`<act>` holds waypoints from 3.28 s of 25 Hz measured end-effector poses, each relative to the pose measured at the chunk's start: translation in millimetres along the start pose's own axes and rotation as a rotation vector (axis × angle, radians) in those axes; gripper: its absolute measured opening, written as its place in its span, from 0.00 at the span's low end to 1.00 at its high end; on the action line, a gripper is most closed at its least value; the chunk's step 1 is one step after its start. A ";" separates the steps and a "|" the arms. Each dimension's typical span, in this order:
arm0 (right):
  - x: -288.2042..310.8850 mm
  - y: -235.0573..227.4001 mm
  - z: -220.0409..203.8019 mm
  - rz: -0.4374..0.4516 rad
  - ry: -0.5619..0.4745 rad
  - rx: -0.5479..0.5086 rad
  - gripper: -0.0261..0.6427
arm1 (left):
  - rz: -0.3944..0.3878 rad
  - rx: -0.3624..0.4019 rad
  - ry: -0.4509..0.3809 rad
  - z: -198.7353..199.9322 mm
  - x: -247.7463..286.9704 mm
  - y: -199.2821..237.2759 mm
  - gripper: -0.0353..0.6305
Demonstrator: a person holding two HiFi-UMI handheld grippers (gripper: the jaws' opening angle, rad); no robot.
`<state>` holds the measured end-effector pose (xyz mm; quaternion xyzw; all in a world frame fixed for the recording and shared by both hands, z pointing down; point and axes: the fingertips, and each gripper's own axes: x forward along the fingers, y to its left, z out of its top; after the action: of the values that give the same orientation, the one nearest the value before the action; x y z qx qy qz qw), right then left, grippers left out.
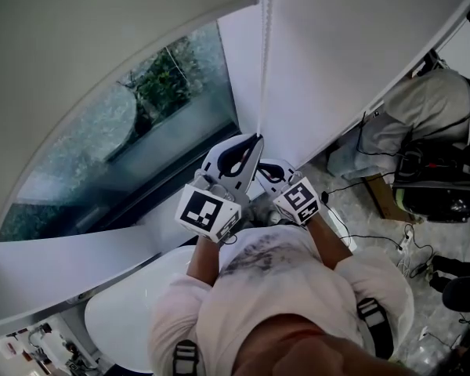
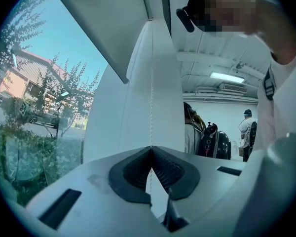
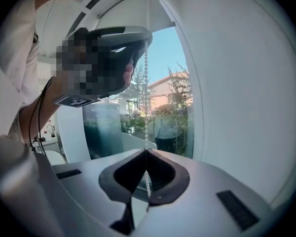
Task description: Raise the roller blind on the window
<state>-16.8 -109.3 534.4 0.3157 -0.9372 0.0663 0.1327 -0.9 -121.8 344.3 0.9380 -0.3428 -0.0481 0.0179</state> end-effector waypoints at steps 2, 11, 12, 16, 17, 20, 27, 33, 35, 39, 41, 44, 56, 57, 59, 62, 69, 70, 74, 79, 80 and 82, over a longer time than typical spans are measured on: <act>0.6 1.9 -2.4 0.002 0.010 0.002 0.13 | -0.003 -0.011 0.001 -2.2 -2.6 -0.6 0.07; -1.1 4.0 -22.4 0.006 0.043 0.019 0.13 | -0.014 -0.047 0.027 -21.8 -4.4 -8.8 0.07; -1.2 4.2 -24.8 0.006 0.049 0.022 0.13 | -0.015 -0.049 0.031 -23.9 -4.6 -9.4 0.07; 1.9 4.9 -35.6 0.009 0.075 0.029 0.13 | -0.020 -0.063 0.055 -36.0 -4.7 -8.1 0.07; 3.2 4.9 -38.3 0.010 0.081 0.032 0.13 | -0.022 -0.069 0.062 -39.2 -5.0 -7.1 0.07; 7.9 3.3 -44.9 0.012 0.091 0.044 0.13 | -0.022 -0.080 0.074 -47.0 -5.2 -2.6 0.07; 12.0 2.5 -60.7 0.018 0.126 0.053 0.13 | -0.017 -0.092 0.095 -61.9 -6.6 0.3 0.07; 14.1 3.0 -82.1 0.023 0.157 0.069 0.13 | -0.020 -0.105 0.123 -83.4 -7.6 -1.5 0.07; 14.5 4.9 -88.7 0.025 0.172 0.074 0.13 | -0.020 -0.108 0.136 -89.9 -9.6 -1.3 0.07; 10.7 8.9 -98.5 0.025 0.198 0.082 0.13 | -0.025 -0.118 0.149 -98.8 -13.0 -6.2 0.07; 11.2 9.8 -103.9 0.027 0.208 0.086 0.13 | -0.028 -0.126 0.153 -104.3 -13.8 -7.2 0.06; 12.7 10.4 -108.4 0.028 0.211 0.090 0.13 | -0.029 -0.131 0.155 -109.7 -14.5 -6.5 0.06; -4.9 13.5 -66.3 0.018 0.124 0.074 0.14 | -0.016 -0.114 0.149 -106.6 -14.9 4.6 0.06; -10.3 11.6 -53.1 0.009 0.100 0.077 0.14 | -0.014 -0.112 0.149 -106.0 -14.7 5.3 0.06; -20.8 7.0 -23.7 -0.005 0.048 0.078 0.17 | -0.009 -0.107 0.148 -105.1 -14.4 6.9 0.06; -38.6 -0.1 30.4 -0.034 -0.046 0.061 0.22 | -0.005 -0.106 0.146 -103.8 -14.2 6.6 0.06; -69.5 -4.0 161.5 -0.065 -0.282 -0.013 0.22 | -0.008 -0.106 0.141 -103.8 -16.8 7.3 0.06; -71.4 -5.3 176.5 -0.064 -0.307 -0.023 0.22 | -0.008 -0.107 0.141 -105.4 -16.2 8.2 0.06; -77.5 -8.9 230.8 -0.052 -0.382 -0.064 0.22 | -0.006 -0.105 0.144 -106.4 -13.3 8.8 0.06; -78.9 -3.8 276.7 -0.031 -0.449 -0.105 0.22 | -0.009 -0.099 0.142 -104.0 -14.1 6.7 0.06; -77.8 -3.4 281.6 -0.030 -0.453 -0.114 0.22 | -0.010 -0.098 0.143 -104.1 -14.1 6.5 0.06; -75.5 -3.4 288.0 -0.029 -0.452 -0.128 0.22 | -0.012 -0.095 0.144 -104.2 -13.4 5.5 0.06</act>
<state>-16.5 -128.5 237.3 0.3268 -0.9408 -0.0676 -0.0597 -4.0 -117.3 449.4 0.9392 -0.3322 0.0033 0.0869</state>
